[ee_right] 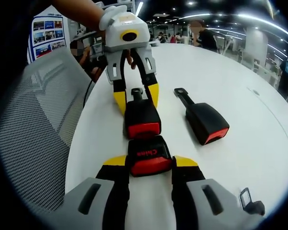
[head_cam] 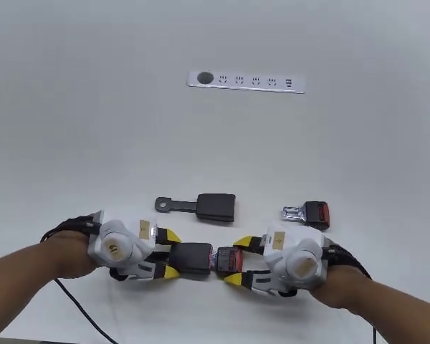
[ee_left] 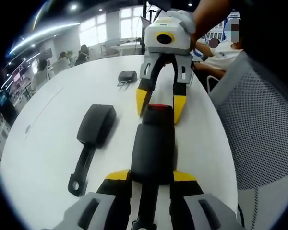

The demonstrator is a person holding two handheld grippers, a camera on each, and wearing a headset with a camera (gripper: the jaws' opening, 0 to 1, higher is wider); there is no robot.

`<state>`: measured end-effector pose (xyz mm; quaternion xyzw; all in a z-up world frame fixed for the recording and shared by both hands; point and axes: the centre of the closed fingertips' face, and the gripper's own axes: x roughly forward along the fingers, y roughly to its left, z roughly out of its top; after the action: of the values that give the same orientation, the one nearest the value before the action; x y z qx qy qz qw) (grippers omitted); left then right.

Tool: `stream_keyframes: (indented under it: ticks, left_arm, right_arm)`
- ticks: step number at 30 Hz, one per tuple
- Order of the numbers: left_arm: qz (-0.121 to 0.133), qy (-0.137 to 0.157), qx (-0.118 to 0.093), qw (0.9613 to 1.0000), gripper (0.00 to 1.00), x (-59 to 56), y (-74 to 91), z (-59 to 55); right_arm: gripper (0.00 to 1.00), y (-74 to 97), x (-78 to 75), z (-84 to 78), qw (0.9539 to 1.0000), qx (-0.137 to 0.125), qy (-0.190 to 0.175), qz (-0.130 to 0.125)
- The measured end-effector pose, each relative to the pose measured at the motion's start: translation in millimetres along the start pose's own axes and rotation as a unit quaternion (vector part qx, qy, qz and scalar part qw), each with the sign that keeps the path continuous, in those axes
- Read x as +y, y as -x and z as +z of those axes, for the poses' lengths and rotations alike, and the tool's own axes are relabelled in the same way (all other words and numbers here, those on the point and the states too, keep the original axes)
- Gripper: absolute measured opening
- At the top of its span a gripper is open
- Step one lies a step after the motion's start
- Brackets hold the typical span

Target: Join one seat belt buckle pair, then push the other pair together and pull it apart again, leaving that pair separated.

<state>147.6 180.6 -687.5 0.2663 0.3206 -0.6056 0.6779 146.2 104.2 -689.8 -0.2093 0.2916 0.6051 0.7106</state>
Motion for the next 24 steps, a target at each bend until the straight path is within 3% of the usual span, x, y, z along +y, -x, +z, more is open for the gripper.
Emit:
stream_keyframes:
  ticks: [24]
  left_arm:
    - [-0.011,-0.013,-0.01,0.9998,0.3,0.5,-0.3,-2.0]
  right_arm:
    - [0.32,4.2,1.8,6.2,0.9998,-0.02,-0.006,0.005]
